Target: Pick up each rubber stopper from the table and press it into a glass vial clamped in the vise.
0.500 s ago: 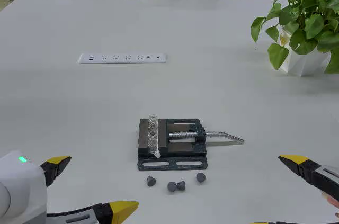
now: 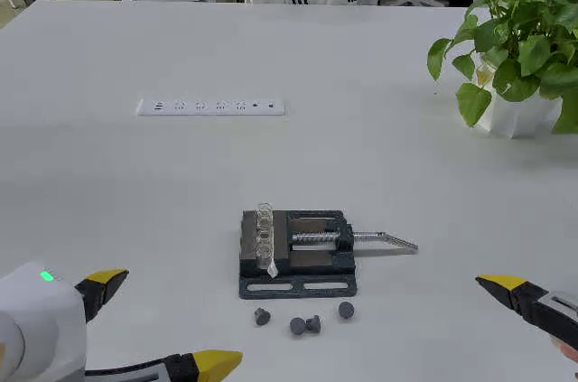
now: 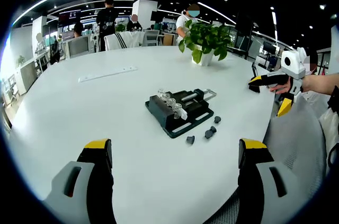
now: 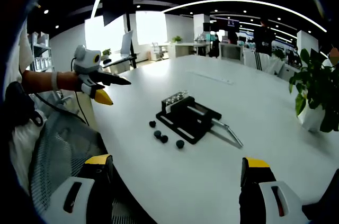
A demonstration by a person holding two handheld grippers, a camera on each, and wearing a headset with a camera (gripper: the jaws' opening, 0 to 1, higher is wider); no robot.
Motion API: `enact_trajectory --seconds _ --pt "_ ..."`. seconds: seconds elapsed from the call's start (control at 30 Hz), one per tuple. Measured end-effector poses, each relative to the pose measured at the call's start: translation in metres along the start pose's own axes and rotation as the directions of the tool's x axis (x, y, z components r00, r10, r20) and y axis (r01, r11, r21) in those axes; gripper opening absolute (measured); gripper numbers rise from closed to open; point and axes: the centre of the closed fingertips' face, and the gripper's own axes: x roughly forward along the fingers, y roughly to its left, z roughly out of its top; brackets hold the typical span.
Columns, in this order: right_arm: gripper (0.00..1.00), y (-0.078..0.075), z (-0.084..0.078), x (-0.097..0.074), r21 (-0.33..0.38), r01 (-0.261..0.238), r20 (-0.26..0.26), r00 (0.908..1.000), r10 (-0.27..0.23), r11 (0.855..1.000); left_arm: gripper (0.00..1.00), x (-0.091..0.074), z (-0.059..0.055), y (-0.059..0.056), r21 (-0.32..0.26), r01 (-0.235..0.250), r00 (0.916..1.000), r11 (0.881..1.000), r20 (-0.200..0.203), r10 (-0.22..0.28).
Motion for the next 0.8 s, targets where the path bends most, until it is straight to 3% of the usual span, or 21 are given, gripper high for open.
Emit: enact_trajectory --seconds 0.33,0.47,0.57,0.8 --pt "0.99 0.002 0.008 0.005 -0.012 -0.009 0.016 0.9998 0.009 1.0 0.99 0.002 0.002 -0.004 0.006 0.007 1.0 1.0 0.0 -0.007" --pt "0.99 0.007 0.016 0.01 -0.033 -0.032 0.011 0.9994 0.033 0.999 0.99 0.003 0.008 -0.005 -0.005 0.013 0.9997 1.0 0.021 -0.013" --pt "0.99 0.01 0.021 0.01 -0.046 -0.041 0.015 0.999 0.041 0.998 0.99 0.007 0.008 -0.008 0.016 0.029 0.9995 0.999 0.009 -0.029" --pt "0.99 0.005 0.016 0.015 -0.046 -0.053 -0.009 0.9986 0.053 0.998 0.99 0.011 0.015 -0.002 0.004 0.024 0.9992 1.0 0.032 -0.024"
